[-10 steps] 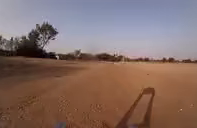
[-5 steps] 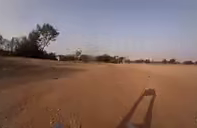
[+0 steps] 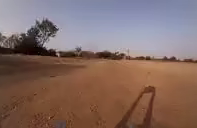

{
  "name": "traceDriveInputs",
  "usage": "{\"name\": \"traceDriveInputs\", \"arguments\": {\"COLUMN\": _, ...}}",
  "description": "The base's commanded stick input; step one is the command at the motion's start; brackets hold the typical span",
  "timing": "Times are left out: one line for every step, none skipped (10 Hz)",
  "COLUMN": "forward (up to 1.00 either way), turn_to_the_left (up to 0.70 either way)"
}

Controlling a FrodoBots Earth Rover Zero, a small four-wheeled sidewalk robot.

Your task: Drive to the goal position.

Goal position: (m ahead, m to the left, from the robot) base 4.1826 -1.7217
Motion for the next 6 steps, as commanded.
{"name": "traceDriveInputs", "arguments": {"forward": 0.59, "turn_to_the_left": -0.59}}
{"name": "traceDriveInputs", "arguments": {"forward": 0.59, "turn_to_the_left": -0.59}}
{"name": "traceDriveInputs", "arguments": {"forward": 0.59, "turn_to_the_left": -0.01}}
{"name": "traceDriveInputs", "arguments": {"forward": 0.59, "turn_to_the_left": 0.00}}
{"name": "traceDriveInputs", "arguments": {"forward": 0.59, "turn_to_the_left": 0.00}}
{"name": "traceDriveInputs", "arguments": {"forward": 0.59, "turn_to_the_left": 0.00}}
